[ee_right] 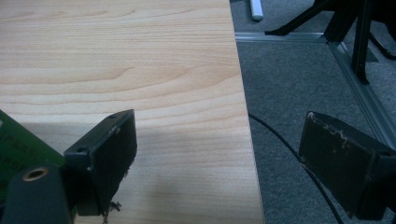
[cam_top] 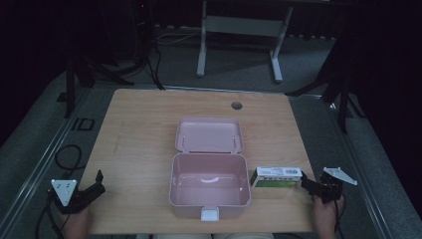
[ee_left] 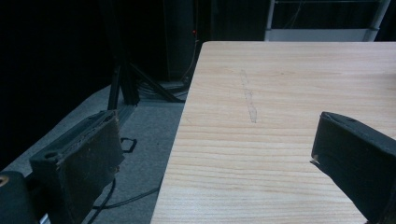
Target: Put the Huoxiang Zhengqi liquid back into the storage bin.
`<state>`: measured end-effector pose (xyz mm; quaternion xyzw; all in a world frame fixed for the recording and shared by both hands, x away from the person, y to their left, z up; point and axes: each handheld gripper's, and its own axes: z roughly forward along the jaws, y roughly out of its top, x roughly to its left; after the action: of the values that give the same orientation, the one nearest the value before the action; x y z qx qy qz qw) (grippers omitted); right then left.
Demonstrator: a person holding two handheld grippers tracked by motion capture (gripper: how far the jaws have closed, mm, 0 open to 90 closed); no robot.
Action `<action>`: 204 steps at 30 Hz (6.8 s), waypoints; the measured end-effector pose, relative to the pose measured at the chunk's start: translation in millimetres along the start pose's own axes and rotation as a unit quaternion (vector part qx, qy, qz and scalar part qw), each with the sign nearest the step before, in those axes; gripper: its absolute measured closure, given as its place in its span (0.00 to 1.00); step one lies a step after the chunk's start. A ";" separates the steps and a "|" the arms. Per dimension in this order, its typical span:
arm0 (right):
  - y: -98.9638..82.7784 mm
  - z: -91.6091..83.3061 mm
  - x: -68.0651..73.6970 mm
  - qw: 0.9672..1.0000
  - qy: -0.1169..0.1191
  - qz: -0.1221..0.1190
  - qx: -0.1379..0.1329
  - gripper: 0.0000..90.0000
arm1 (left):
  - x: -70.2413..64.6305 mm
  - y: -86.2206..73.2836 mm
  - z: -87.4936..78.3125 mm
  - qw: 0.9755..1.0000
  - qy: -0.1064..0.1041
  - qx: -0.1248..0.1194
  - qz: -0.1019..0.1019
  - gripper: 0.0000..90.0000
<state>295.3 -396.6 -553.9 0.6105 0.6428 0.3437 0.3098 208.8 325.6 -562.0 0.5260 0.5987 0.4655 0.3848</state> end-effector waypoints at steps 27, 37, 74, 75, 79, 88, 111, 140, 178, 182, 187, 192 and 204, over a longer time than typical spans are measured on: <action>0.1 -10.6 -9.3 0.995 0.053 -0.030 0.085 0.12 | -0.9 0.2 0.4 1.000 -0.008 0.001 0.007 0.02; 5.3 -22.6 5.3 0.979 0.108 -0.112 0.134 0.13 | -0.9 0.3 0.2 1.000 -0.010 0.002 0.008 0.02; 21.0 -31.2 79.1 0.798 0.297 -0.402 0.337 0.13 | -0.8 0.6 1.0 1.000 -0.013 0.006 0.009 0.02; 22.5 -31.0 82.4 0.793 0.299 -0.407 0.342 0.12 | -0.8 0.6 0.9 1.000 -0.013 0.006 0.009 0.02; 25.8 -32.7 93.3 0.770 0.302 -0.438 0.353 0.12 | -0.8 0.6 0.9 1.000 -0.014 0.006 0.010 0.02; 35.0 -38.4 111.7 0.729 0.318 -0.484 0.366 0.15 | -0.6 0.7 1.0 1.000 -0.015 0.007 0.011 0.02; 89.8 -66.4 141.5 0.677 0.331 -0.561 0.343 0.25 | -0.3 0.9 1.3 1.000 -0.018 0.009 0.010 0.02; 148.0 -22.9 137.5 0.682 0.285 -0.584 0.337 0.39 | -0.5 1.3 2.4 1.000 -0.021 0.013 0.010 0.02; 121.6 12.1 148.7 0.645 0.279 -0.607 0.371 0.68 | -0.6 1.3 2.3 1.000 -0.023 0.013 0.011 0.02; 129.4 -1.2 150.1 0.644 0.286 -0.604 0.372 0.69 | -0.5 1.2 2.2 1.000 -0.023 0.013 0.011 0.02; 132.6 -12.9 152.3 0.637 0.285 -0.607 0.381 0.69 | -0.6 1.3 2.3 1.000 -0.023 0.013 0.011 0.02; 139.7 -28.5 154.9 0.631 0.286 -0.609 0.387 0.69 | -0.5 1.3 2.2 1.000 -0.022 0.013 0.010 0.02; 165.9 -71.9 160.5 0.635 0.287 -0.606 0.383 0.69 | -0.4 1.2 2.1 1.000 -0.020 0.012 0.009 0.02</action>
<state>321.4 -238.0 -373.3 0.0182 0.9989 -0.0403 -0.0129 211.2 325.5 -561.4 0.5453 0.5913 0.4513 0.3865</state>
